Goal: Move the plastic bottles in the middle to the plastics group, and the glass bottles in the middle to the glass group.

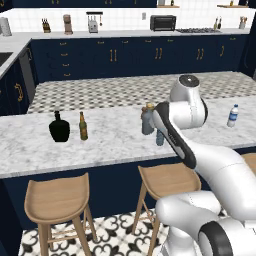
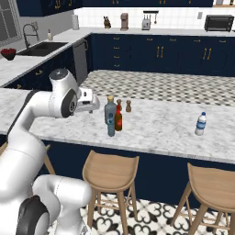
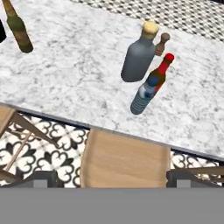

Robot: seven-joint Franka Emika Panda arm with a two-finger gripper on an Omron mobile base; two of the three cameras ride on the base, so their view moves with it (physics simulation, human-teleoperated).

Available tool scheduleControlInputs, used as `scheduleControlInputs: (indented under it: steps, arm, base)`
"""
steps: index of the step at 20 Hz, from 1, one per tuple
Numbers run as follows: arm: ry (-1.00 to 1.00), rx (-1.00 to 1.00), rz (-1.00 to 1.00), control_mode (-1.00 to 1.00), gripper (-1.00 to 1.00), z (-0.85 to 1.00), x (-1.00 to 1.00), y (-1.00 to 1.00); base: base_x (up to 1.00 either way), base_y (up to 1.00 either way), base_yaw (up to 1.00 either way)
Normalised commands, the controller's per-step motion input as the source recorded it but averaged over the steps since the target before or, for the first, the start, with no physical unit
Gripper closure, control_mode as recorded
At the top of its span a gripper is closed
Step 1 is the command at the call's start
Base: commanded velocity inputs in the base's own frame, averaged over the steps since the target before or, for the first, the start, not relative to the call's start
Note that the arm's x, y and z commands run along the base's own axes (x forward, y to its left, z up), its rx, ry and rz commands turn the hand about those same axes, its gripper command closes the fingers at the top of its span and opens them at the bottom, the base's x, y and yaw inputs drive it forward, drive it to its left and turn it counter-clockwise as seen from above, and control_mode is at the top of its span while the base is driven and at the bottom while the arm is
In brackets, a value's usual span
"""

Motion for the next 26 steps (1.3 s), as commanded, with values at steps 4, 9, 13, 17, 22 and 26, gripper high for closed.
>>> scheduleControlInputs:
  steps: [4, 9, 13, 17, 22, 26]
  arm:
    - [0.03, 0.01, -0.01, -1.0, -1.0, 0.0, 0.45, -0.07]
    - [-0.01, 0.0, 0.0, -1.0, -1.0, -0.05, 0.28, -0.05]
    - [0.0, 0.02, -0.02, -1.0, -1.0, -0.38, 0.17, -0.5]
    - [0.0, 0.1, -0.1, -1.0, -1.0, -0.31, 0.01, -0.55]
    - [0.0, 0.1, -0.11, -1.0, -1.0, -0.35, 0.14, -0.24]
    - [0.0, 0.01, -0.03, -1.0, -1.0, -0.24, 0.5, 0.0]
  base:
    - [0.0, 0.0, 0.0]
    - [0.0, 0.0, 0.0]
    - [0.0, 0.0, 0.0]
    - [0.0, 0.0, 0.0]
    - [0.0, 0.0, 0.0]
    - [0.0, 0.0, 0.0]
